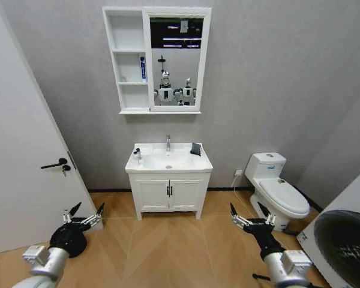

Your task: Move facial cleanser and shampoo from washbasin to cabinet, then wipe washbasin with towel.

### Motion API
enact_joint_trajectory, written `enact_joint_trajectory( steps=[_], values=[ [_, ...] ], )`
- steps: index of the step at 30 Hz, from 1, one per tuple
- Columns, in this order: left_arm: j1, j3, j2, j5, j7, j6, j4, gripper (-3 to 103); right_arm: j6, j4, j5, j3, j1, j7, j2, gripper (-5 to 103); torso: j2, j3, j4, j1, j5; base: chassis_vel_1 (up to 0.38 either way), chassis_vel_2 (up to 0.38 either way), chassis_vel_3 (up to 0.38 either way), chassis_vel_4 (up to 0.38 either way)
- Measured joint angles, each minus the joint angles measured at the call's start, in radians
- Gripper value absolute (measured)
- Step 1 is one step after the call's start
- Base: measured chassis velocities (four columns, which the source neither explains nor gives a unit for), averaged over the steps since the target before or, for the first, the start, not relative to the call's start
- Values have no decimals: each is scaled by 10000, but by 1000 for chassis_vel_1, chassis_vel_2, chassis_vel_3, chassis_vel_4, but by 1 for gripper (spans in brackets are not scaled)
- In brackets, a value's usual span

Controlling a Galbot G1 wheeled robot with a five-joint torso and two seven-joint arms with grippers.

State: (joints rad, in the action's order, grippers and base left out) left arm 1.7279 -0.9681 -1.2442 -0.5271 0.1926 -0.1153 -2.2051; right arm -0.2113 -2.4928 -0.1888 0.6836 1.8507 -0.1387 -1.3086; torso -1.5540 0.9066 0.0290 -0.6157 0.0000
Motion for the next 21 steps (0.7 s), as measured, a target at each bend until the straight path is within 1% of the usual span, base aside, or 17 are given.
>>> enact_joint_trajectory(
  steps=[12, 16, 21],
  values=[
    [122, -85, -82, -3, -1, 0, -102, 100, -17, 143, 55, -78, 8, 8, 23, 100, 0, 0, 0, 0, 0, 0, 0, 0, 0],
    [142, -92, -109, 1, -2, -3, -135, 100, 180, 223, 17, -98, 2, 52, 36, 100, 0, 0, 0, 1, 0, 0, 0, 0, 0],
    [169, -100, -134, 4, -2, -6, -188, 100, 257, 235, 12, -110, 34, 68, 29, 100, -2, -1, 0, 4, 0, -25, 37, 26, -27]
  ],
)
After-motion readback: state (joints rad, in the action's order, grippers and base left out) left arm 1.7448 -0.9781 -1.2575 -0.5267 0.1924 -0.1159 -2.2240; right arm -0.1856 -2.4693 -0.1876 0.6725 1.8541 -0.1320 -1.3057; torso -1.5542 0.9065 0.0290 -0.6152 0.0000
